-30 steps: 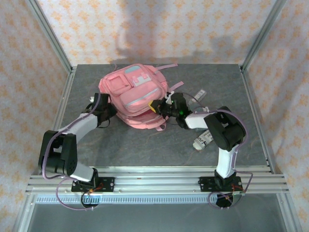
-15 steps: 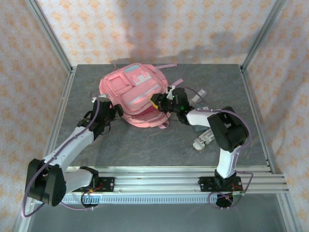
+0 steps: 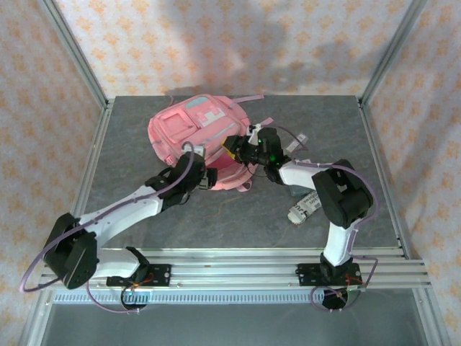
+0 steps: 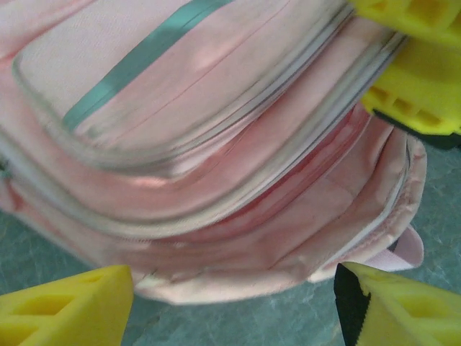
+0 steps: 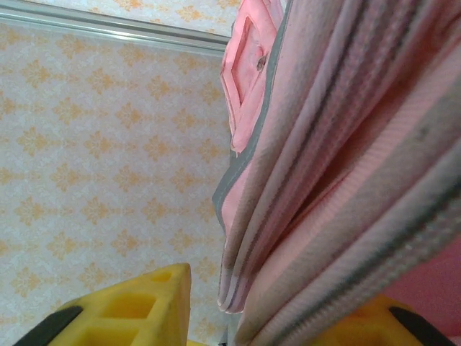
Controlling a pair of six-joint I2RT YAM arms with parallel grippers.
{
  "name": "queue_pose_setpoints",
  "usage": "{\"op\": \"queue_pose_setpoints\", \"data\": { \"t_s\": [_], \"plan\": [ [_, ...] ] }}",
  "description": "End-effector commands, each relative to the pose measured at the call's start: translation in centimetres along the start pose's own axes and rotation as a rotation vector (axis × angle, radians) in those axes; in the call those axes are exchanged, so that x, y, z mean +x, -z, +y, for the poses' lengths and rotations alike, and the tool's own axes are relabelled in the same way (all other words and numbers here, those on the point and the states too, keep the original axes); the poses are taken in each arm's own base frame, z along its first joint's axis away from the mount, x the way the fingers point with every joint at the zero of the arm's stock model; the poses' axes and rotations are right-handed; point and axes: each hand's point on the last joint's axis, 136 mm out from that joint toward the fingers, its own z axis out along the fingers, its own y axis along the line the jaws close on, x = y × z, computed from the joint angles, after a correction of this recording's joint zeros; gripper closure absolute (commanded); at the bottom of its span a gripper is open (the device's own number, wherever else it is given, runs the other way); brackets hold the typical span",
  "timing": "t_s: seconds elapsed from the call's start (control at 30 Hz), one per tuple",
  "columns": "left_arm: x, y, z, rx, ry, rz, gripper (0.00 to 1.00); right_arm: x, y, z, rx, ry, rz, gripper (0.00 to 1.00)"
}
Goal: Pack the student bag
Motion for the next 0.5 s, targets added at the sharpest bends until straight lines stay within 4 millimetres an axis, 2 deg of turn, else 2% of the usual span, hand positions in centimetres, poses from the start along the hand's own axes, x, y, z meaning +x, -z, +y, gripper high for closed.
{"op": "queue_pose_setpoints", "data": {
  "t_s": [0.0,0.2,0.33,0.37,0.43,0.47],
  "plan": [
    [-2.6,-0.8,0.9,-0.137,-0.107,-0.072,0.24,-0.9,1.2,6.0,-0.148,0.081,-0.019,0.65],
    [-4.0,-2.9,1.4,-0.283,-0.208,-0.095,0.24,-0.7,1.5,6.6,-0.163,0.085,-0.01,0.65],
    [-4.6,-4.2,2.0,-0.367,-0.25,-0.105,0.33,-0.6,1.7,7.2,-0.18,0.093,-0.003,0.65],
    [-4.8,-4.4,2.0,-0.38,-0.259,-0.106,0.41,-0.5,1.7,7.4,-0.185,0.096,-0.001,0.65],
    [-5.3,-4.6,2.1,-0.406,-0.276,-0.11,0.75,-0.4,1.9,7.5,-0.184,0.101,0.002,0.65],
    [-5.5,-4.6,2.2,-0.415,-0.282,-0.11,0.88,-0.4,2.0,7.5,-0.179,0.103,0.004,0.65]
  ]
}}
